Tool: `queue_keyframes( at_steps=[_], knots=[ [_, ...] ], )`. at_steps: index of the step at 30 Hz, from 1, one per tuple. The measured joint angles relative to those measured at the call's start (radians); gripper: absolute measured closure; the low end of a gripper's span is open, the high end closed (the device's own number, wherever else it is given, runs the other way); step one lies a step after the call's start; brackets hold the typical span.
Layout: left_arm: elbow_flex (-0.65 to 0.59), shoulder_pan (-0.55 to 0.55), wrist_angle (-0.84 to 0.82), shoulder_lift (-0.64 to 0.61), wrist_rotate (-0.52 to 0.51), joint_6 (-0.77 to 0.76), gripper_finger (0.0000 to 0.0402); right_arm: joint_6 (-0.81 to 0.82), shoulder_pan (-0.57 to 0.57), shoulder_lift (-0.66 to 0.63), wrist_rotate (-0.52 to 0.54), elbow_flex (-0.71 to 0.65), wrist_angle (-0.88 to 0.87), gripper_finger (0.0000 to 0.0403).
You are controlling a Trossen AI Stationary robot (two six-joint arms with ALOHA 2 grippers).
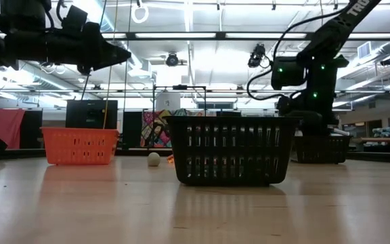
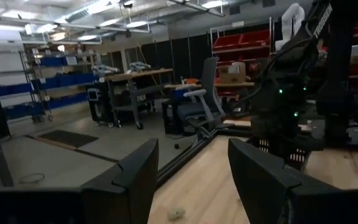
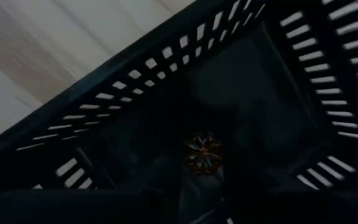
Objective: Sort Halloween decoration
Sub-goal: Put the orange pumpkin toy into the top black bin, then put the white skull toy into the bottom black bin
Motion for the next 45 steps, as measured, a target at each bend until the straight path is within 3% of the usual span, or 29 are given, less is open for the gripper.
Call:
queue_keyframes(
  at_steps=[9, 15, 25, 32, 40, 45],
  knots=[
    [0.0, 0.0, -0.02, 0.0, 0.018, -0.034, 0.0198, -0.004, -0.013, 0.0, -0.036, -0.008, 0.01, 0.0252],
    [0.0, 0.0, -0.022, 0.0, 0.025, -0.034, 0.0198, -0.011, -0.011, 0.0, -0.035, 0.084, -0.109, 0.0249],
    [0.0, 0.0, -0.028, 0.0, 0.109, -0.023, 0.0198, -0.065, 0.091, 0.0, 0.128, 0.306, -0.2, 0.0249],
    [0.0, 0.001, -0.039, 0.0, 0.109, -0.022, 0.0198, -0.106, 0.157, 0.024, 0.063, 0.339, -0.017, 0.0249],
    [0.0, 0.001, -0.02, 0.0, 0.109, 0.128, 0.0198, -0.151, 0.185, 0.242, 0.026, 0.357, 0.237, 0.0249],
    [0.0, 0.001, 0.016, 0.0, 0.114, 0.18, 0.0198, -0.191, 0.162, 0.347, 0.04, 0.457, 0.226, 0.0249]
  ],
)
